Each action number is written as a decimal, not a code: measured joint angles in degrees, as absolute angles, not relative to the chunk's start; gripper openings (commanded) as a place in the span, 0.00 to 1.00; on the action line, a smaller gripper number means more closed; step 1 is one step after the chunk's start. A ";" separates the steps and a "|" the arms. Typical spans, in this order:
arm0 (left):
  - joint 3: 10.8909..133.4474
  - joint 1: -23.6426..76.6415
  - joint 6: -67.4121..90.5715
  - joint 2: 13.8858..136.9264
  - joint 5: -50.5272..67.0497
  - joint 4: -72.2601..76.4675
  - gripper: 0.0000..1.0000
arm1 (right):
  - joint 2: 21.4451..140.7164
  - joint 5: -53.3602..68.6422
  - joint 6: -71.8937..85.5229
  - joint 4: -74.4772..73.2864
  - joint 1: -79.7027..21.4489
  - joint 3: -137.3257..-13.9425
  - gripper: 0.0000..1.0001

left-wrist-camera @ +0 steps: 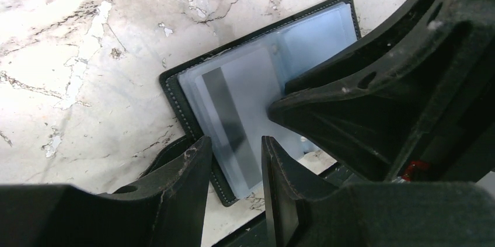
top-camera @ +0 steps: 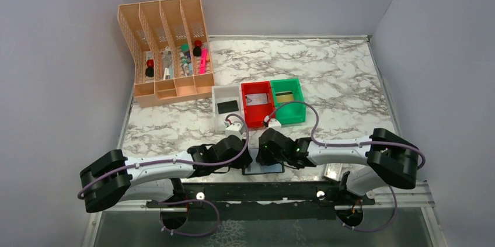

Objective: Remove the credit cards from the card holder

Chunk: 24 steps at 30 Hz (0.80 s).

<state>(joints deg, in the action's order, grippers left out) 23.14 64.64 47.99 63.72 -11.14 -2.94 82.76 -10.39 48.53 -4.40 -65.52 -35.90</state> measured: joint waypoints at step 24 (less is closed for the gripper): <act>22.74 64.64 48.73 61.82 -11.81 -2.92 0.41 | 83.44 -3.42 55.66 15.75 -60.29 -25.85 0.01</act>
<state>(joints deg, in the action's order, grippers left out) 22.74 64.64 48.73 61.82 -11.81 -2.92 83.44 -3.42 55.66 15.75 -60.29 -25.85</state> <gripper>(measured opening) 0.403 0.015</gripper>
